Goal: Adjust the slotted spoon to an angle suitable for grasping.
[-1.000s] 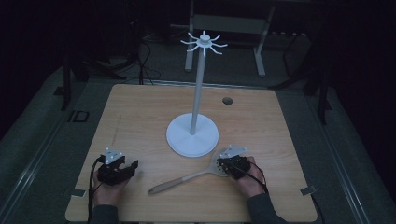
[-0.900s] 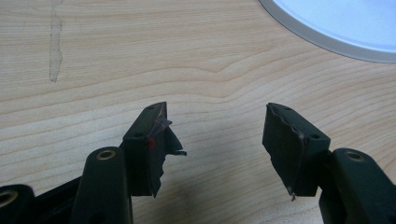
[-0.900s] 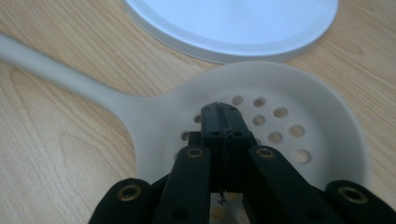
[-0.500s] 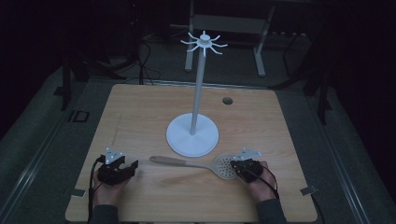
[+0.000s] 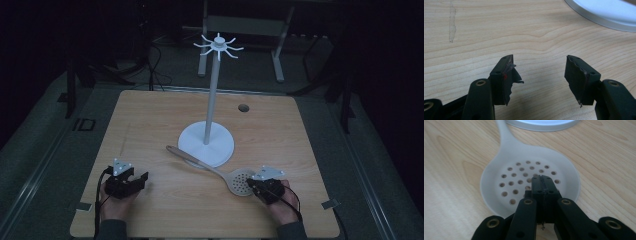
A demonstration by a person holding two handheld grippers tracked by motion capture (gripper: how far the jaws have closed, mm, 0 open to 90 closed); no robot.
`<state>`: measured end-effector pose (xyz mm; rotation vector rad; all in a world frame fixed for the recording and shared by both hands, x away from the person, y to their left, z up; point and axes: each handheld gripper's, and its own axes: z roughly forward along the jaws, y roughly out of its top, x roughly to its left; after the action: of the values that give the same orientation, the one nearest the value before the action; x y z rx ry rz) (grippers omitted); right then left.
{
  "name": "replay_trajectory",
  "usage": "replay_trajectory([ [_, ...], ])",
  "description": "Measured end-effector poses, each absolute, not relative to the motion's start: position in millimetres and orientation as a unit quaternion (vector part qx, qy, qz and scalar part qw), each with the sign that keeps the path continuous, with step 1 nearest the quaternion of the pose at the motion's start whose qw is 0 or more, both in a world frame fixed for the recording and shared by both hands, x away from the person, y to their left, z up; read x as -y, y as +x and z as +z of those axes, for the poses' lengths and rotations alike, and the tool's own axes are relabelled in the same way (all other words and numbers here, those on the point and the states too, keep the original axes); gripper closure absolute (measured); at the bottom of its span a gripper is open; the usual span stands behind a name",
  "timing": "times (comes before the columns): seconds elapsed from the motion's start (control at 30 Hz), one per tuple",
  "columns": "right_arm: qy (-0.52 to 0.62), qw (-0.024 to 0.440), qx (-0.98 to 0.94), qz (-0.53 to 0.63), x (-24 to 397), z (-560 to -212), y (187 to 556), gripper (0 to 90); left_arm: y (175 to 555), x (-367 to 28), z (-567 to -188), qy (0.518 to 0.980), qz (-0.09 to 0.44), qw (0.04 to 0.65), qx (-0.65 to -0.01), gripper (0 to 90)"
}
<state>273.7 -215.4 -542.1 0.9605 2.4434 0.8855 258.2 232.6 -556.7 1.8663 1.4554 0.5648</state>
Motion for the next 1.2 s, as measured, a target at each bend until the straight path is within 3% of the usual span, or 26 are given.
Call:
replay_trajectory([
  [0.47,0.322,0.186,-0.874,0.314,198,-531,274,85.7,259,-231,-558,0.721,0.215,0.344,-0.561,41.0],
  [1.2,0.274,0.188,-0.89,0.313,134,-513,315,80.7,259,-231,-558,0.721,0.215,0.346,-0.561,41.0],
])
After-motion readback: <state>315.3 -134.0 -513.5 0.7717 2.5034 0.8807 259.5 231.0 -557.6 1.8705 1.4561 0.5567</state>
